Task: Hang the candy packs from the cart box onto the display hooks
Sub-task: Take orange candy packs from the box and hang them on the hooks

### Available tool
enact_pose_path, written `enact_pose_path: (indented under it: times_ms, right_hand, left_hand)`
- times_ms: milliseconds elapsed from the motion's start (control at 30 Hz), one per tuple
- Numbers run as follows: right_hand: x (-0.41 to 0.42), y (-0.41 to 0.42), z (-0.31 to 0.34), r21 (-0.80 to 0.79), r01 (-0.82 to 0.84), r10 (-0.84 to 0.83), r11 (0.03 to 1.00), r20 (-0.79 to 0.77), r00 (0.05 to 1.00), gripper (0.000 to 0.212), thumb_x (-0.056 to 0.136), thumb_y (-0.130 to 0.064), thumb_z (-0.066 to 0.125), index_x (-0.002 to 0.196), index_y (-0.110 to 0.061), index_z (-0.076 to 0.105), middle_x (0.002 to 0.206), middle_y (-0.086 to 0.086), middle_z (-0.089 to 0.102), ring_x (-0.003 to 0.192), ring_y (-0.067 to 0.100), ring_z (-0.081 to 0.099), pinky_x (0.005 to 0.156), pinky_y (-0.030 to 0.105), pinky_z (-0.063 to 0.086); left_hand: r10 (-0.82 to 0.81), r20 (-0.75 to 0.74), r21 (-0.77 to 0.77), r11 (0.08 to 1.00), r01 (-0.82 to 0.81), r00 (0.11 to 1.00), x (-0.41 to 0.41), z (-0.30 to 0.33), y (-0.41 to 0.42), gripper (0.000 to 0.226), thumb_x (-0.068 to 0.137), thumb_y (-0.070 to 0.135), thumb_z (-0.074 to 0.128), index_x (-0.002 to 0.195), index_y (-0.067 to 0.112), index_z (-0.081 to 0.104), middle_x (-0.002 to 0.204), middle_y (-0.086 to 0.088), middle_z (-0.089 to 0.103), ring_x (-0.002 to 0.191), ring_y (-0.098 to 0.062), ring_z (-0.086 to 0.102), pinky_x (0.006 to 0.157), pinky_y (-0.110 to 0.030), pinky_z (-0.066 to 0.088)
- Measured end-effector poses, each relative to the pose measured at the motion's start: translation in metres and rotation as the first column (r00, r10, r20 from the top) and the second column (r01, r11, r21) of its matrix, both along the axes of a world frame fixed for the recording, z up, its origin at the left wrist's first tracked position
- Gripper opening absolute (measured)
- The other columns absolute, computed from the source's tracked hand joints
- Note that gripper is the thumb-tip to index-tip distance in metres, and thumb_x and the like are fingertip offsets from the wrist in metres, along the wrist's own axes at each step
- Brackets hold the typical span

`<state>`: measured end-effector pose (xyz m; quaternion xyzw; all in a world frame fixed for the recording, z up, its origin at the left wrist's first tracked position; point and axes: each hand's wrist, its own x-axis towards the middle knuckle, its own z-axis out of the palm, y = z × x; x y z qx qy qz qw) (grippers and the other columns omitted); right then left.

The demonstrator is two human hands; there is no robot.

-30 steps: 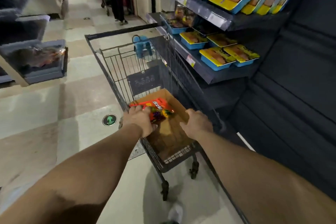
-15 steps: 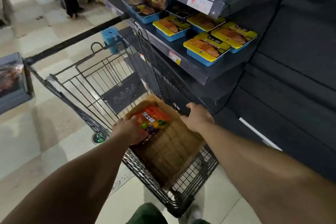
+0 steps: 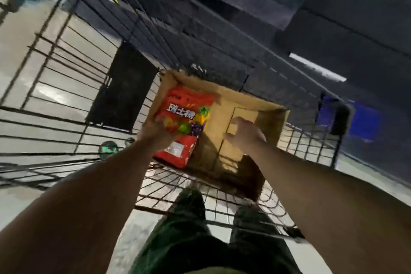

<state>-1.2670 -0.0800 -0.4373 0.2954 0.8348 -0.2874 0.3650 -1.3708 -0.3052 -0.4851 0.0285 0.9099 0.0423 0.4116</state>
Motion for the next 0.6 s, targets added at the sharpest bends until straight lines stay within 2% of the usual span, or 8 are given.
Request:
enact_pose_path:
  times_ms: [67, 133, 233, 333, 400, 467, 533, 600]
  right_hand:
    - [-0.006, -0.025, -0.018, -0.062, 0.076, -0.074, 0.995, 0.033, 0.997, 0.062, 0.094, -0.043, 0.062, 0.147, -0.020, 0.039, 0.138, 0.010, 0.055, 0.113, 0.030, 0.062, 0.085, 0.032, 0.054]
    - [-0.012, -0.045, -0.035, -0.118, 0.186, -0.180, 0.975, 0.060, 0.982, 0.062, 0.094, -0.037, 0.065, 0.146, -0.016, 0.039, 0.134, 0.011, 0.059, 0.111, 0.025, 0.061, 0.079, 0.024, 0.048]
    - [-0.023, -0.066, -0.064, -0.180, 0.386, -0.374, 0.905, 0.100, 0.922, 0.058, 0.095, -0.027, 0.064, 0.145, -0.009, 0.040, 0.136, 0.011, 0.055, 0.121, 0.027, 0.054, 0.085, 0.019, 0.043]
    - [-0.035, -0.079, -0.089, -0.208, 0.583, -0.564, 0.785, 0.151, 0.812, 0.061, 0.094, -0.028, 0.066, 0.145, -0.008, 0.039, 0.133, 0.011, 0.056, 0.115, 0.026, 0.058, 0.049, 0.003, 0.038]
    - [-0.040, -0.086, -0.102, -0.232, 0.668, -0.647, 0.707, 0.169, 0.744, 0.062, 0.095, -0.026, 0.064, 0.147, -0.006, 0.036, 0.143, 0.012, 0.048, 0.127, 0.028, 0.052, 0.072, 0.009, 0.045]
    - [-0.044, -0.094, -0.114, -0.254, 0.753, -0.729, 0.607, 0.198, 0.655, 0.067, 0.093, -0.030, 0.066, 0.148, -0.009, 0.034, 0.144, 0.013, 0.045, 0.130, 0.029, 0.047, 0.095, 0.029, 0.042]
    - [-0.047, -0.103, -0.125, -0.286, 0.823, -0.791, 0.491, 0.249, 0.559, 0.074, 0.088, -0.038, 0.070, 0.147, -0.013, 0.034, 0.140, 0.012, 0.048, 0.125, 0.030, 0.049, 0.099, 0.038, 0.040]
    - [-0.046, -0.108, -0.135, -0.324, 0.836, -0.820, 0.442, 0.232, 0.523, 0.067, 0.087, -0.031, 0.073, 0.141, -0.006, 0.041, 0.129, 0.012, 0.057, 0.111, 0.028, 0.059, 0.095, 0.036, 0.050]
  left_hand:
    - [-0.016, 0.061, 0.051, 0.999, 0.013, 0.998, -0.008, -0.014, -0.010, 0.114, 0.058, 0.094, 0.046, 0.156, 0.040, 0.026, 0.155, -0.012, 0.042, 0.129, -0.039, 0.053, 0.103, -0.048, 0.049]
    - [0.011, 0.128, 0.089, 0.996, -0.022, 0.992, -0.011, -0.024, -0.016, 0.109, 0.067, 0.084, 0.056, 0.158, 0.034, 0.023, 0.149, -0.018, 0.048, 0.124, -0.041, 0.056, 0.100, -0.045, 0.050]
    - [0.067, 0.106, 0.173, 0.981, -0.085, 0.992, -0.017, -0.041, -0.021, 0.114, 0.059, 0.085, 0.046, 0.156, 0.028, 0.031, 0.145, -0.017, 0.053, 0.124, -0.038, 0.056, 0.103, -0.047, 0.049]
    - [0.140, 0.071, 0.177, 0.973, -0.151, 0.988, -0.021, -0.067, -0.026, 0.110, 0.063, 0.079, 0.052, 0.156, 0.024, 0.032, 0.150, -0.016, 0.048, 0.136, -0.037, 0.047, 0.112, -0.049, 0.040]
    - [0.177, 0.091, 0.150, 0.970, -0.189, 0.980, -0.020, -0.070, -0.023, 0.105, 0.070, 0.078, 0.055, 0.157, 0.027, 0.028, 0.150, -0.015, 0.047, 0.137, -0.040, 0.045, 0.113, -0.050, 0.039]
    - [0.209, 0.115, 0.140, 0.965, -0.224, 0.971, -0.022, -0.077, -0.022, 0.099, 0.078, 0.076, 0.058, 0.158, 0.029, 0.023, 0.153, -0.012, 0.044, 0.140, -0.040, 0.040, 0.115, -0.049, 0.035]
    - [0.263, 0.129, 0.115, 0.954, -0.278, 0.956, -0.026, -0.086, -0.021, 0.097, 0.083, 0.072, 0.060, 0.159, 0.027, 0.018, 0.156, -0.013, 0.039, 0.143, -0.040, 0.035, 0.115, -0.052, 0.033]
    - [0.327, 0.140, 0.090, 0.936, -0.340, 0.935, -0.031, -0.097, -0.018, 0.098, 0.084, 0.071, 0.058, 0.160, 0.025, 0.017, 0.157, -0.016, 0.036, 0.144, -0.042, 0.034, 0.116, -0.053, 0.032]
